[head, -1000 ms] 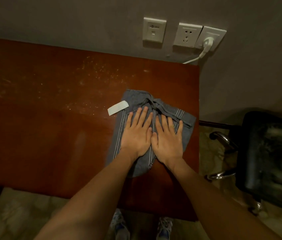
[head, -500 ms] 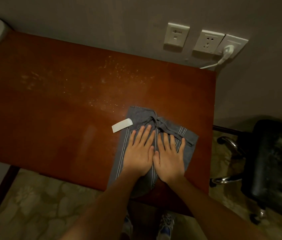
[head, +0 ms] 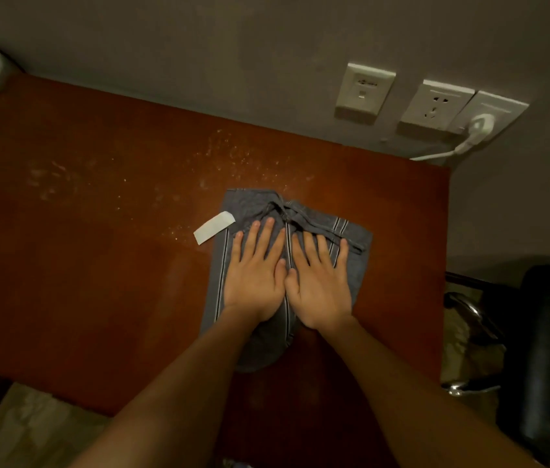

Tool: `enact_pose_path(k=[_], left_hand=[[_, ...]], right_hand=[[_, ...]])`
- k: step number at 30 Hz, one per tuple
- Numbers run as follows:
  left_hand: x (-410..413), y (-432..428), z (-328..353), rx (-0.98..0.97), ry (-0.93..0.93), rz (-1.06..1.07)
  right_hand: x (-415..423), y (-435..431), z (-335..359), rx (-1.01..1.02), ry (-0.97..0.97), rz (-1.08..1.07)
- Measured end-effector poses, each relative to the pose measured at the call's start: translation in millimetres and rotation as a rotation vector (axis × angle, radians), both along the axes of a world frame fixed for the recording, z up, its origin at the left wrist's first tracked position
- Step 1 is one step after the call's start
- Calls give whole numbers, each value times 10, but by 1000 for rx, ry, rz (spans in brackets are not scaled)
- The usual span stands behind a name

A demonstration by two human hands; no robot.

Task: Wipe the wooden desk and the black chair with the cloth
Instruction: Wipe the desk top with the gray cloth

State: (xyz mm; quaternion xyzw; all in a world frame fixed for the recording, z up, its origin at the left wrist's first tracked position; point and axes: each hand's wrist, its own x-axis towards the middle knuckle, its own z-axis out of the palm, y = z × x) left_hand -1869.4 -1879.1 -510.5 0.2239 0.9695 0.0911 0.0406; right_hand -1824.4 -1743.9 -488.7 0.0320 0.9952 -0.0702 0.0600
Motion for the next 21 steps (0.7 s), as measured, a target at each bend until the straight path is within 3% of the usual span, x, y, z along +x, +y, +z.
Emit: enact_pose_path(k=[21], left_hand=[[-1887, 364, -95, -47, 69, -53]], right_hand=[[-1756, 316, -99, -6, 56, -78]])
